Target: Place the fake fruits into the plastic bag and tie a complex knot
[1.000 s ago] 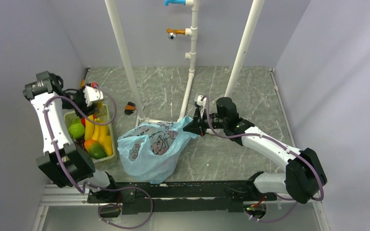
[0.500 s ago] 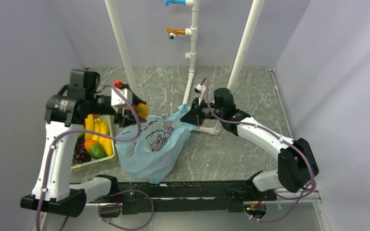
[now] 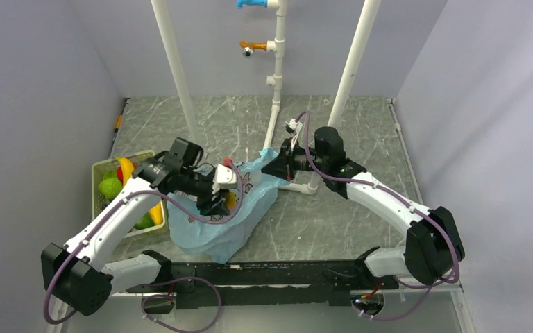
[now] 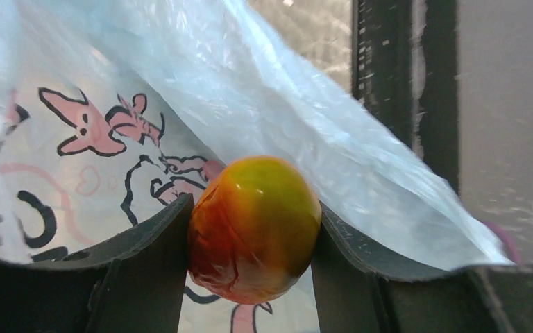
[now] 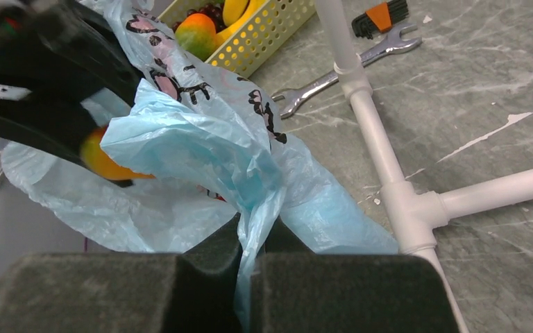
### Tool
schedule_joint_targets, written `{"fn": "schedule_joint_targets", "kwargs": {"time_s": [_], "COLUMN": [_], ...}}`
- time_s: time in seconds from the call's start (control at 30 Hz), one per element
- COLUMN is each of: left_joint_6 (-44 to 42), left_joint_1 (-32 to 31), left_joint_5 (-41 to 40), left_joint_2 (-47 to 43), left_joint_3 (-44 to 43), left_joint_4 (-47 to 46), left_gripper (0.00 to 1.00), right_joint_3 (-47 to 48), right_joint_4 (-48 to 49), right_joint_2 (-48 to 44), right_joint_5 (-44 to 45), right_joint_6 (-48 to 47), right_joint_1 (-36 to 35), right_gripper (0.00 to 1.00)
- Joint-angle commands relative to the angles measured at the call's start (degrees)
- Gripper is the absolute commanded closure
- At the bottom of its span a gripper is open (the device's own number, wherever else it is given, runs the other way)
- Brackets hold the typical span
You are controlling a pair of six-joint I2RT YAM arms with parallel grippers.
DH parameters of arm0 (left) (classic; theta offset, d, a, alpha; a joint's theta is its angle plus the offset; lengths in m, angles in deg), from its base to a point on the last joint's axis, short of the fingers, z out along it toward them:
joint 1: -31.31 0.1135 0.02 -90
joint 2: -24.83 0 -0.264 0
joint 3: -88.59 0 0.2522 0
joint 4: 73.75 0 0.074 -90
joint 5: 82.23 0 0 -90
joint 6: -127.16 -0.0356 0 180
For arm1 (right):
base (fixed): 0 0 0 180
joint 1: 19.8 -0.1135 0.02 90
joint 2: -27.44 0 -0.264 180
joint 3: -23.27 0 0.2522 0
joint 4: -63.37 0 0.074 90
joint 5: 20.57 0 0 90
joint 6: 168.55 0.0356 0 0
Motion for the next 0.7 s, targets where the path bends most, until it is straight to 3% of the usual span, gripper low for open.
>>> {"fn": "schedule_joint_targets", "kwargs": {"time_s": [0.0,0.17,0.27,0.4,0.53,0.67], "left_joint_6": [4.22,6.16,6.85,9.03,12.52,16.31], "left_joint_1": [-6.53,-12.10,-12.69,-12.34,-11.79,-4.28], "left_joint_5": [-13.27,-21.29,-22.75,-18.29,-15.65,-7.55], "left_joint_2": [-3.52,-0.49,1.03,-2.39,-4.51,-5.54], "left_joint_3": [7.24,11.83,10.26,1.07,-10.08,-19.31], "left_joint_4": [-14.50,-20.63,-18.86,-11.75,-7.86,-10.06], "left_gripper": [0.54,0.42,0.23,0.02,0.01,0.00], "right_joint_3": [-0.73,-1.83,-2.26,-3.30,-4.82,-5.25], "right_joint_4": [3.41,4.00,3.25,2.20,2.41,1.51], "right_joint_2": [-1.83,-1.64,-1.84,-2.64,-3.28,-3.78], "right_joint_5": [-1.21,-1.08,-1.05,-0.94,-1.29,-1.42], "right_joint_6": [-1.27,-2.48,-4.55,-7.03,-8.65,-9.87], "right_joint_1": [0.58,0.47,0.57,0.50,0.46,0.49], "right_gripper": [1.00,1.00,1.00,1.00,1.00,1.00]}}
